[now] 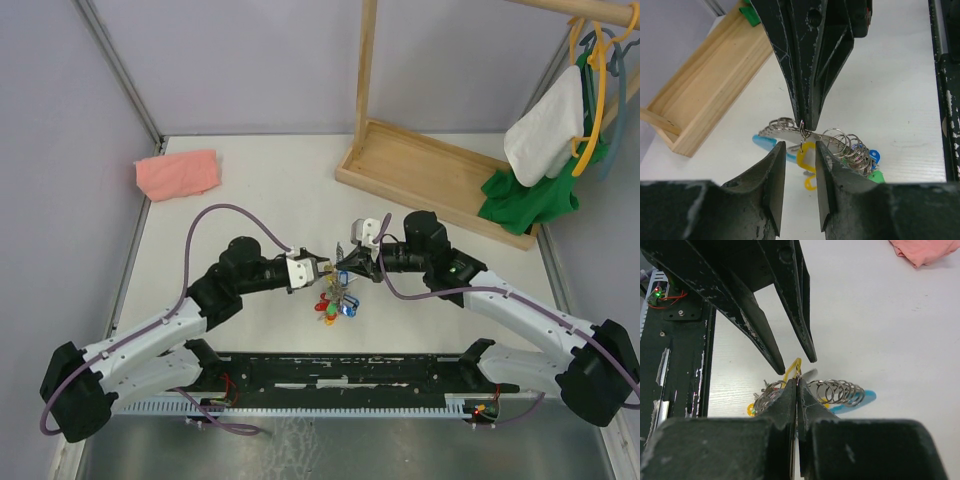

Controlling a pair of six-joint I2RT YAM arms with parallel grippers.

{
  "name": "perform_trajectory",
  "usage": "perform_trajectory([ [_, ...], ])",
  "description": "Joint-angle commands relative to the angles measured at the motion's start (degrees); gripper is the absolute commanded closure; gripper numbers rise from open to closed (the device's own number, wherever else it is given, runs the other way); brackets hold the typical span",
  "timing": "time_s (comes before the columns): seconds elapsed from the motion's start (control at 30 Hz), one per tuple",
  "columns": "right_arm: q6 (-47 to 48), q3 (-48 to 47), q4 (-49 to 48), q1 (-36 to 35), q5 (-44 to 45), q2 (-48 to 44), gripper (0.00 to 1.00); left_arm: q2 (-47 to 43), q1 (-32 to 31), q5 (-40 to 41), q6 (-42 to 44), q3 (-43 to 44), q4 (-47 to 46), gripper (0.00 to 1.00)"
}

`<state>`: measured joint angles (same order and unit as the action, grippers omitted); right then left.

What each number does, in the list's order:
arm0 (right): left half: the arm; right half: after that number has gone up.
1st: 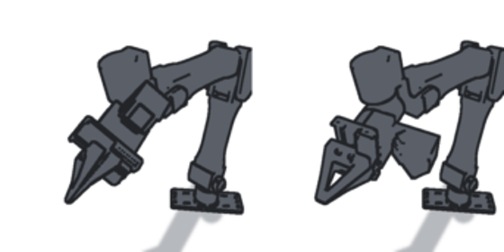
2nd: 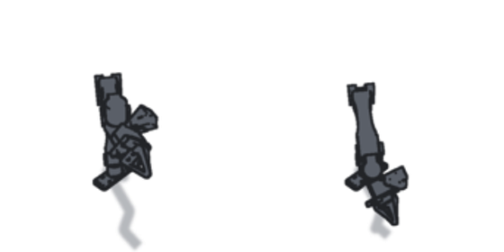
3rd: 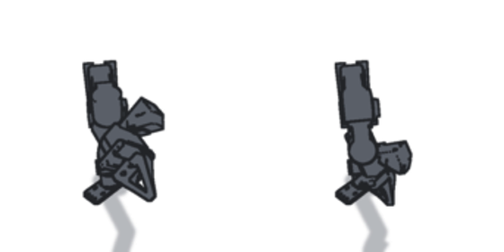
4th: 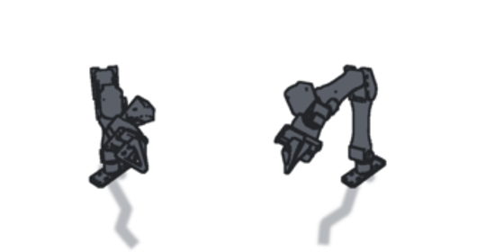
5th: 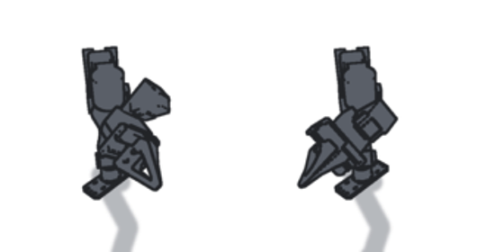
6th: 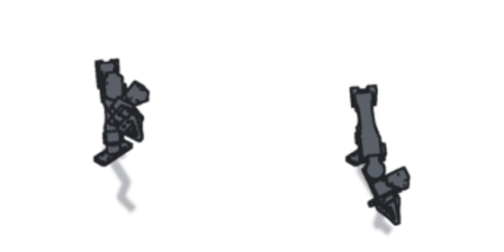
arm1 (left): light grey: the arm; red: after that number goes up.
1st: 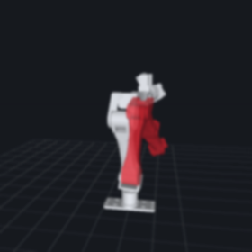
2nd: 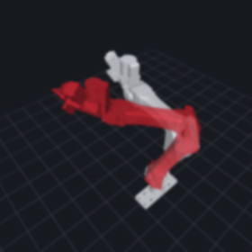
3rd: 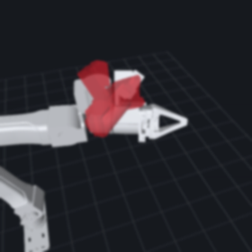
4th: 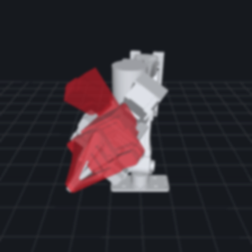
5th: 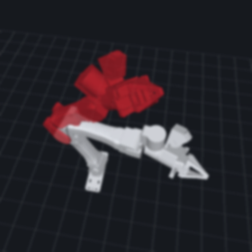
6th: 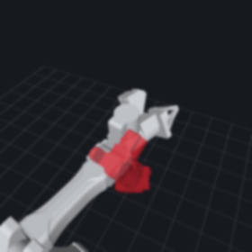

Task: Put the keys on the keyring

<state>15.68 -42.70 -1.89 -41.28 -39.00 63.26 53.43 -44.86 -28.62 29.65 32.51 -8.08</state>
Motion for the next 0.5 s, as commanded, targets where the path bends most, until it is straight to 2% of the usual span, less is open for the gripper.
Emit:
perform_trajectory([
  [0.0,-0.91,-0.11,-5.68,-0.16,-1.81,-1.46,0.99,-1.81,-0.2,0.96,-0.92,-0.5,-5.89,0.62],
  [0.47,-1.14,-0.02,-6.75,-0.14,-3.47,-1.2,0.99,1.74,0.01,0.62,-0.35,0.84,-3.42,0.62],
])
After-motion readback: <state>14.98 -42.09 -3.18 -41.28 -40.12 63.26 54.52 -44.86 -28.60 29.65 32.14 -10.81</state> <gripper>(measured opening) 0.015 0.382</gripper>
